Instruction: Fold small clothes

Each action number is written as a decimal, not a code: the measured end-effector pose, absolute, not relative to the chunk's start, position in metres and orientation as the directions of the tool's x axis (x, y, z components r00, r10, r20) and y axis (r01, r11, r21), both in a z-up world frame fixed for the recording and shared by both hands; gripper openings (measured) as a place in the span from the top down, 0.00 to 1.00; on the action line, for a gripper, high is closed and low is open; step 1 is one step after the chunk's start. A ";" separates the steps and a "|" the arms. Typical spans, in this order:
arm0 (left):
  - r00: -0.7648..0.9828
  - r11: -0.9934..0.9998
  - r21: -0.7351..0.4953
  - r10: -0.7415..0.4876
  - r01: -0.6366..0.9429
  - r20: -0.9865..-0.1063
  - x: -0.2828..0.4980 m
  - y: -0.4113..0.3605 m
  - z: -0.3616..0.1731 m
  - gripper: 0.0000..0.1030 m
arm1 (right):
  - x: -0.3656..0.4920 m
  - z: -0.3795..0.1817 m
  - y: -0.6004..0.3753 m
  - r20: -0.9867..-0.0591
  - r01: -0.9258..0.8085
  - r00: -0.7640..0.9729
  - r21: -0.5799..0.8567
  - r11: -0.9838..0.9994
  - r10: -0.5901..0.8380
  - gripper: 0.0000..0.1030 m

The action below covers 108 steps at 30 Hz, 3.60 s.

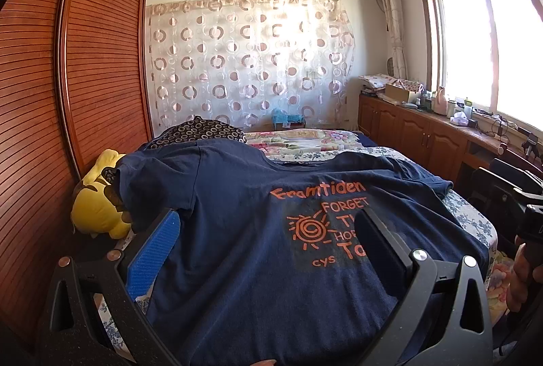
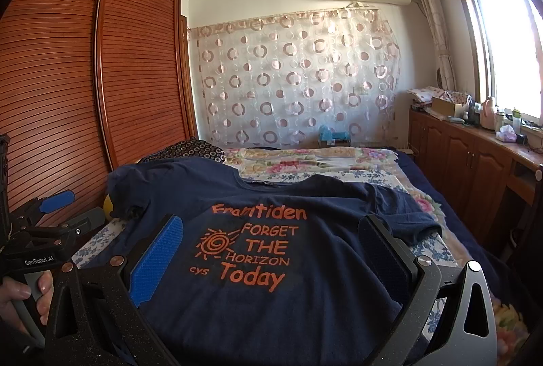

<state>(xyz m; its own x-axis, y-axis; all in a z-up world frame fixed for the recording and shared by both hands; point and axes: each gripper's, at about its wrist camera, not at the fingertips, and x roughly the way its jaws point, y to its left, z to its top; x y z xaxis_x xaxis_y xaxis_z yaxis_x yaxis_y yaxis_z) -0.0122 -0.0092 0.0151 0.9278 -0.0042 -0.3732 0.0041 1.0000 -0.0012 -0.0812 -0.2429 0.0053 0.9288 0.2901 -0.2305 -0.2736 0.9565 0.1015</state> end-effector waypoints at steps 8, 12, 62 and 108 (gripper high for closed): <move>0.928 1.000 0.000 -0.004 0.004 -0.372 -0.013 -0.010 0.015 0.00 | -0.081 0.006 -0.243 -0.230 -0.274 0.929 0.102 0.956 0.291 0.00; 0.929 1.000 0.001 -0.003 0.004 -0.371 -0.013 -0.010 0.015 0.00 | -0.081 0.006 -0.243 -0.229 -0.274 0.929 0.102 0.956 0.291 0.00; 0.833 0.996 -0.004 0.068 -0.084 -0.549 0.048 0.084 -0.046 0.00 | 0.015 -0.024 -0.216 -0.383 -0.445 0.805 0.115 0.888 0.453 0.00; 0.798 0.970 -0.008 -0.205 0.244 -0.567 0.161 0.053 0.049 0.95 | 0.048 -0.034 -0.180 -0.473 -0.487 0.745 0.097 0.868 0.471 0.00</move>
